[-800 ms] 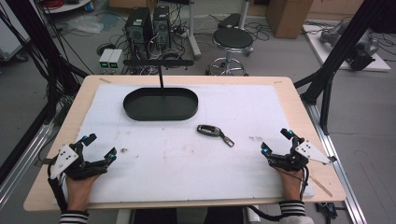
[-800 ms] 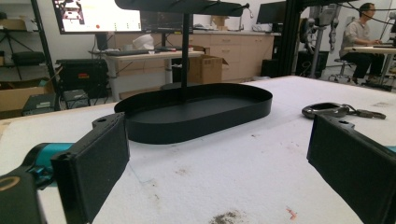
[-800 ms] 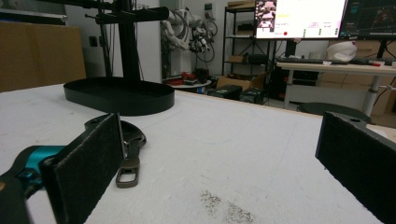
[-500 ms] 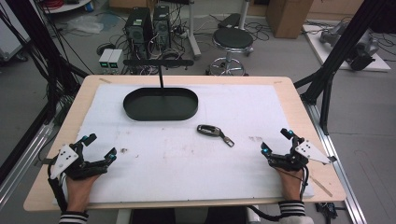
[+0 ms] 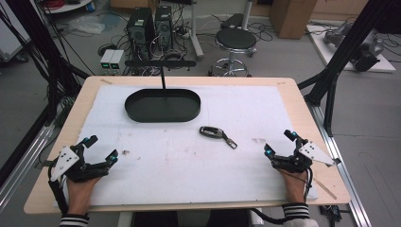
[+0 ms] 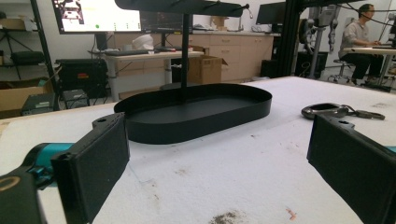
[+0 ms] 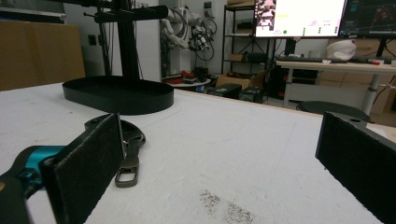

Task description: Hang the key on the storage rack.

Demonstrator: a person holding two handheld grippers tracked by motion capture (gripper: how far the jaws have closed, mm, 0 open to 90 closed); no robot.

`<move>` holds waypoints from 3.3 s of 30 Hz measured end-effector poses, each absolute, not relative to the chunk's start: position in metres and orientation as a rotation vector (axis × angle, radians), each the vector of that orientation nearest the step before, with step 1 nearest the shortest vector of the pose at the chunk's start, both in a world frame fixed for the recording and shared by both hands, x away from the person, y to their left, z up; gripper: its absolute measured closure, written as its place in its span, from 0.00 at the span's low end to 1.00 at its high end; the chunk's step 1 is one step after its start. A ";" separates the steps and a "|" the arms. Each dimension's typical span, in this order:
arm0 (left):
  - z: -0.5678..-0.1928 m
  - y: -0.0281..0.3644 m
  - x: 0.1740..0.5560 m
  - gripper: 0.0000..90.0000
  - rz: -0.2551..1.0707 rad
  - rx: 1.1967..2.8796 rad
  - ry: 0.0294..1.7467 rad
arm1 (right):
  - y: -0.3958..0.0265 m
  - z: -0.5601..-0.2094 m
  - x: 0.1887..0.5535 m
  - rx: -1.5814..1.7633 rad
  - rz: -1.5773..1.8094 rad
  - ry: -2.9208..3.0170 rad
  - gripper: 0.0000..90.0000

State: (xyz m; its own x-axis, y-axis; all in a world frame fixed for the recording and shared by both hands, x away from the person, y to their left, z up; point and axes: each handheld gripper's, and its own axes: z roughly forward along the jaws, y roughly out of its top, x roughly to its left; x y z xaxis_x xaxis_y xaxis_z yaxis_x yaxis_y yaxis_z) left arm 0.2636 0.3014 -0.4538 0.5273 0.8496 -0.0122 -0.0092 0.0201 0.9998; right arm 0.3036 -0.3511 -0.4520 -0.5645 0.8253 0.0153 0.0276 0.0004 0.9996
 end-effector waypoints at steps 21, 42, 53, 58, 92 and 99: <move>-0.454 0.301 0.264 0.07 0.792 1.402 0.791 | -0.324 -0.377 0.347 0.823 1.454 1.999 0.00; -0.454 0.301 0.264 0.07 0.787 1.401 0.793 | -0.247 -0.361 0.407 0.700 1.124 2.518 0.00; -0.454 0.301 0.263 0.07 0.792 1.401 0.791 | -0.218 -0.373 0.421 0.646 0.917 2.675 0.02; -0.454 0.301 0.264 0.07 0.792 1.401 0.791 | -0.210 -0.382 0.426 0.639 0.803 2.744 0.05; -0.454 0.301 0.264 0.07 0.792 1.403 0.787 | -0.183 -0.410 0.439 0.674 0.578 2.922 0.45; -0.454 0.301 0.264 0.07 0.794 1.407 0.791 | -0.183 -0.410 0.440 0.662 0.538 2.938 0.57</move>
